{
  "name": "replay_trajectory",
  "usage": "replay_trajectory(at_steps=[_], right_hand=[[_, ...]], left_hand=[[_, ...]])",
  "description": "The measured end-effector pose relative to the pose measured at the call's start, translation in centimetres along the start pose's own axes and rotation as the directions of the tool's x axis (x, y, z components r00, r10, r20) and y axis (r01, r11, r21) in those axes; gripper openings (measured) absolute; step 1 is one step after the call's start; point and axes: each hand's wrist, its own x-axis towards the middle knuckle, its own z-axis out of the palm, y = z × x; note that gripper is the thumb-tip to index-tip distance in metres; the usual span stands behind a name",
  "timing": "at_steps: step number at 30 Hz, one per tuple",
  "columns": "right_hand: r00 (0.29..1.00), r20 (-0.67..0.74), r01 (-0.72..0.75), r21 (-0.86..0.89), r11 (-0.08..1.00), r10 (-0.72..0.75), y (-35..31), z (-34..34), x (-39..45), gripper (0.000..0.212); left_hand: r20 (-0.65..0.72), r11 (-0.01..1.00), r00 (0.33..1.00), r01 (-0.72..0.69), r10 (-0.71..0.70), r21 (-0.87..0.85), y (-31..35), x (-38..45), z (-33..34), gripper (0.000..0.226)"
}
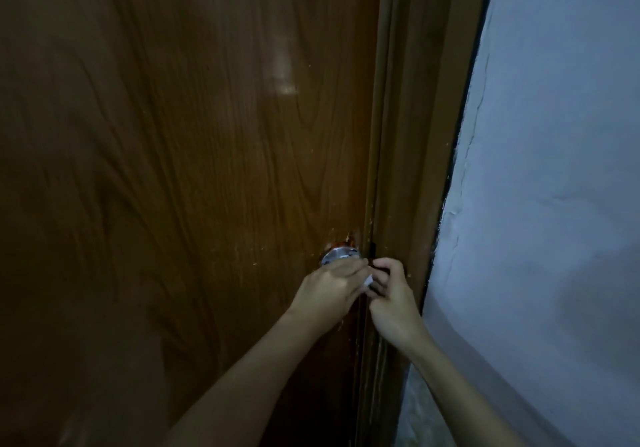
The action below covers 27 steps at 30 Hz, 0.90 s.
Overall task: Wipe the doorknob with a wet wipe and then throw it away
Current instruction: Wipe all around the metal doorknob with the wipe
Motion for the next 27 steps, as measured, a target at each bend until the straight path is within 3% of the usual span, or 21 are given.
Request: replay_trajectory(at_steps=[7,10,15,22,27], right_hand=[[0.995,0.086,0.069,-0.156,0.985,-0.056,-0.6,-0.2,0.1,0.050],[0.996,0.075,0.069,-0.197,0.978,-0.055,-0.7,-0.3,0.0,0.053],[0.995,0.099,0.044,-0.206,0.978,-0.024,-1.1,-0.9,0.1,0.058],[0.996,0.084,0.020,-0.221,0.975,-0.001,-1.1,-1.0,0.2,0.057],[0.997,0.079,0.020,-0.237,0.971,-0.001,-1.7,-0.8,-0.1,0.052]], left_hand=[[-0.256,0.964,0.930,0.245,-0.265,-0.108,1.8,-2.0,1.8,0.030],[-0.349,0.903,0.835,0.363,-0.425,-0.231,3.0,-2.2,2.5,0.037],[-0.396,0.729,0.617,0.512,-0.680,-0.454,4.6,-2.1,3.3,0.037],[-0.269,0.491,0.429,0.578,-0.862,-0.651,5.7,-1.7,2.5,0.038],[0.031,0.097,0.223,0.539,-0.974,-0.837,6.9,-1.2,2.2,0.029]])
